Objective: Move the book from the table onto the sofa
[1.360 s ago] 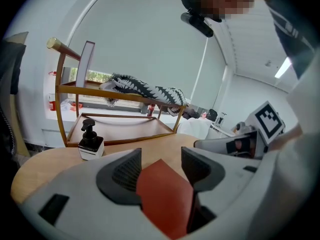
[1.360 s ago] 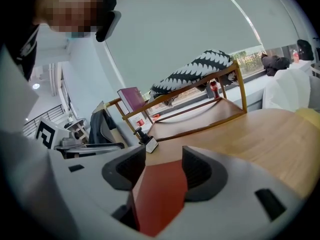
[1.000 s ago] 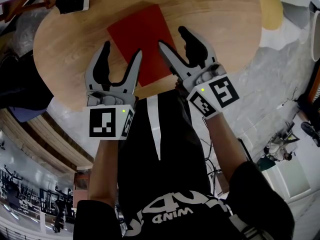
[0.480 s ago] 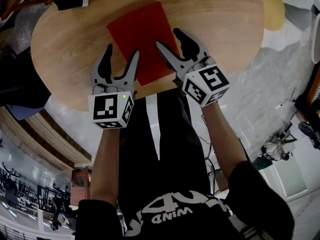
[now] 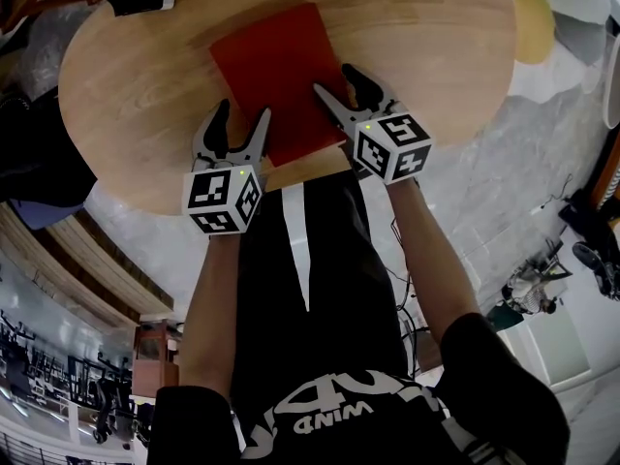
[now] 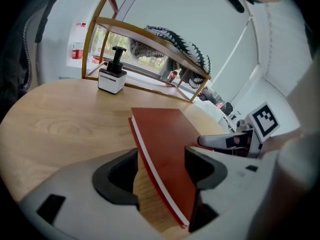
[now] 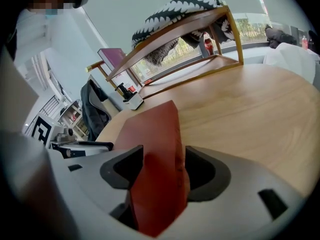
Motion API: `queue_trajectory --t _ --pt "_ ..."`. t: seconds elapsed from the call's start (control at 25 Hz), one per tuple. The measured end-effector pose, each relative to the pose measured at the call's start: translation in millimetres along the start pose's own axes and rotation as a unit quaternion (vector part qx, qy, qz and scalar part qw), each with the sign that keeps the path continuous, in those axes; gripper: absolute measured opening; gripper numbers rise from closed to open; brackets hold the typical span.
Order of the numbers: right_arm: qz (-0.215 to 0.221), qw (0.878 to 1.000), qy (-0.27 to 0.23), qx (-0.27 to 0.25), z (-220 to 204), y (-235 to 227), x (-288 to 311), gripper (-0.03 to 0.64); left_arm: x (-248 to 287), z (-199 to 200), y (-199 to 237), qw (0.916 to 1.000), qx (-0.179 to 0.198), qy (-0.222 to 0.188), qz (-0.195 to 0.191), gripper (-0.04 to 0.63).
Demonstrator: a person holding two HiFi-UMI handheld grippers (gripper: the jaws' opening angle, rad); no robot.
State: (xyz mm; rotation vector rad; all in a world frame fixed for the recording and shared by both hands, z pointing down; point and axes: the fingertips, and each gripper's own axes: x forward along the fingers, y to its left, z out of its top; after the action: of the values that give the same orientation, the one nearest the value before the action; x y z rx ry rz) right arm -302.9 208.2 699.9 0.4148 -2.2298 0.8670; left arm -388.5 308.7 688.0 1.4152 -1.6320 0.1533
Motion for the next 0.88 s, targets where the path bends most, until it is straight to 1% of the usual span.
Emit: queue_trajectory --t 0.16,0.24,0.4,0.52,0.64,0.88 --pt "0.018 0.999 -0.001 0.038 -7 -3 4 0.25 7 -13 -2 0.9999 -0.004 0.016 -0.003 0.279" --pt "0.027 0.999 0.001 0.045 -8 -3 5 0.25 11 -20 -5 0.9996 -0.011 0.024 -0.007 0.279" --pt "0.048 0.997 0.01 0.053 -9 -1 7 0.249 13 -25 -7 0.999 -0.037 0.024 -0.013 0.279" --pt "0.055 0.997 0.006 0.055 -8 -3 6 0.249 13 -26 -6 0.9978 -0.059 0.02 -0.023 0.279" --pt "0.058 0.997 0.001 0.055 -8 -4 6 0.249 14 -26 -6 0.9976 -0.06 0.017 -0.03 0.279" --pt "0.056 0.997 0.001 0.058 -7 -4 6 0.249 14 -26 -6 0.9978 -0.058 0.017 -0.029 0.279"
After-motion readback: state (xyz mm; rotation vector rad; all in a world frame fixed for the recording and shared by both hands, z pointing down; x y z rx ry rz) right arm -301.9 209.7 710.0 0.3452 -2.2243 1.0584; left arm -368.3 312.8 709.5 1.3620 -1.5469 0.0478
